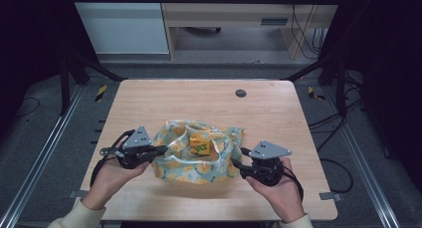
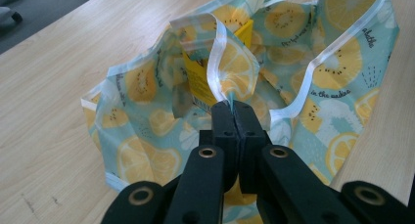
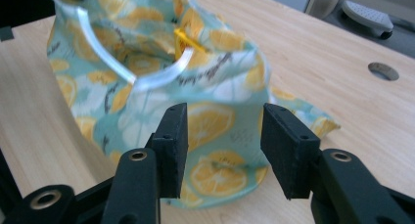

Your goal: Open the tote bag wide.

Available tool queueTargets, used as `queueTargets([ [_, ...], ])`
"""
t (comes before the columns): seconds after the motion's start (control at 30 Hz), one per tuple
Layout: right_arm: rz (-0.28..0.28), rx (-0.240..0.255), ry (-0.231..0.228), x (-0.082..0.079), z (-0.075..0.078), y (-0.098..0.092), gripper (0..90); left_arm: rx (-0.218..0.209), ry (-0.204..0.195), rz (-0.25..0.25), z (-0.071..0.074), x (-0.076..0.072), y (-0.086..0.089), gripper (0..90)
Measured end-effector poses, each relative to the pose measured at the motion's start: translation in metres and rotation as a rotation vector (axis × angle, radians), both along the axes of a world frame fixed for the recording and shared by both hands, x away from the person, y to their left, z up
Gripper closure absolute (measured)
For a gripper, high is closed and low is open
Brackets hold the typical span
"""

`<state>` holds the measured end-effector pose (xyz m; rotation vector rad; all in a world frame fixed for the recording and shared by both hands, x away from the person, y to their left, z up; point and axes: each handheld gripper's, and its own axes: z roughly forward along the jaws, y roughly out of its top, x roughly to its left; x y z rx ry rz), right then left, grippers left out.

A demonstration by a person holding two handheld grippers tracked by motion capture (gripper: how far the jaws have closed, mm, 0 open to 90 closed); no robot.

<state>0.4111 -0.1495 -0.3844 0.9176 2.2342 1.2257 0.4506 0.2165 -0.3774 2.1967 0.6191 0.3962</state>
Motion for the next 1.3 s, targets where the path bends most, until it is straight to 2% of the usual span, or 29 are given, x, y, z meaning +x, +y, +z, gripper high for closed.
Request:
queueTargets([
  [0.2,-0.010,0.012,-0.005,0.012,0.006,0.011,47.5,0.015,0.019,0.001,-0.008,0.000,0.003,89.8],
  [0.3,-0.007,0.006,0.014,0.023,0.004,0.021,42.5,0.018,0.028,0.002,-0.012,0.001,0.002,89.8],
  [0.4,0.001,-0.007,0.034,0.035,0.000,0.032,41.3,0.022,0.031,0.002,-0.015,0.002,0.003,89.8],
  [0.43,0.003,-0.013,0.048,0.039,-0.002,0.035,43.4,0.023,0.032,0.003,-0.015,0.002,0.003,89.8],
  [0.47,0.029,-0.043,0.068,0.043,-0.006,0.040,58.9,0.021,0.033,0.005,-0.015,0.002,0.004,89.8],
  [0.5,0.029,-0.043,0.068,0.043,-0.006,0.040,58.9,0.017,0.034,0.007,-0.016,0.002,0.005,89.8],
  [0.53,0.038,-0.057,0.073,0.044,-0.008,0.041,64.2,0.019,0.033,0.007,-0.016,0.001,0.006,89.8],
  [0.57,0.043,-0.067,0.073,0.043,-0.009,0.042,73.3,0.012,0.032,0.008,-0.016,-0.001,0.007,89.8],
  [0.63,0.067,-0.056,0.072,0.040,-0.010,0.041,81.8,0.009,0.027,0.004,-0.015,-0.004,0.009,89.8],
  [0.77,0.089,-0.045,0.061,0.028,-0.009,0.035,85.1,0.003,0.022,0.001,-0.017,-0.011,0.011,89.8],
  [0.87,0.102,-0.042,0.066,0.016,-0.014,0.027,85.8,0.010,0.033,-0.002,-0.026,-0.015,0.011,89.8],
  [0.97,0.110,-0.055,0.077,0.013,-0.019,0.024,86.1,0.010,0.055,-0.002,-0.037,-0.015,0.010,89.8],
  [1.07,0.113,-0.064,0.098,0.012,-0.029,0.020,86.8,0.031,0.074,-0.007,-0.046,-0.013,0.010,89.8],
  [1.3,0.101,-0.068,0.147,0.015,-0.048,0.015,87.1,0.070,0.090,-0.014,-0.060,-0.011,0.007,89.7],
])
